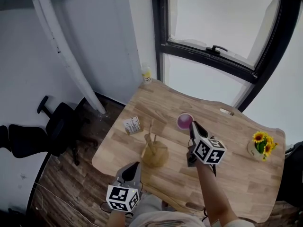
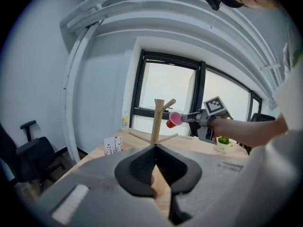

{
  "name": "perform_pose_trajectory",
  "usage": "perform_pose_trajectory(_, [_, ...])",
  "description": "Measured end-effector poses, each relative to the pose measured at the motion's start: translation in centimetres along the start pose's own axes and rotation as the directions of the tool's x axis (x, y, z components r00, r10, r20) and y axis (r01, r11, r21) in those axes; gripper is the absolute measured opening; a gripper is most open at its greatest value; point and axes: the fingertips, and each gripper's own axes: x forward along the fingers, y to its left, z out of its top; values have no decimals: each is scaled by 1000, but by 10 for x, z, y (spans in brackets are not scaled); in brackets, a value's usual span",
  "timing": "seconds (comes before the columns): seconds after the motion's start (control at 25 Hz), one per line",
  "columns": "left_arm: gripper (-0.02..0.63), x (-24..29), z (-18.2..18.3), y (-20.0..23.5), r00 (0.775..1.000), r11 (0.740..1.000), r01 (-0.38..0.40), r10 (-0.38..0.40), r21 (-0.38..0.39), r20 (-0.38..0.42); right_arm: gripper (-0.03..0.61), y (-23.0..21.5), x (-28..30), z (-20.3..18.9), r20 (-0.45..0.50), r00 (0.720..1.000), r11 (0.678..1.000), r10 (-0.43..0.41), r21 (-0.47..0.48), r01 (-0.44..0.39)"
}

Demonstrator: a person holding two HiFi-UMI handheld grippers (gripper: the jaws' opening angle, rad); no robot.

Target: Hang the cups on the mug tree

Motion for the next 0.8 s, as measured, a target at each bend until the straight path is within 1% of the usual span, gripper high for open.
perform_pose_trajectory(0.16, [3, -3, 2, 0, 1000, 1000, -5, 5, -2, 10, 17, 12, -3, 13, 23, 1000, 997, 7, -82, -5])
perform_pose_trajectory(0.32, [3, -6, 5, 1, 1000, 1000, -11, 11, -6, 25, 17, 26, -6, 24, 47, 999, 986, 27, -168, -19])
perform_pose_trajectory(0.56, [3, -11, 8, 2, 999, 1000, -22, 22, -6, 39, 17, 46, -11, 37, 74, 996, 951, 55, -308, -30])
perform_pose_trajectory(0.8, [3, -16, 9, 3, 998, 999, -33, 33, -9, 51, 17, 60, -15, 43, 92, 993, 917, 72, -399, -30])
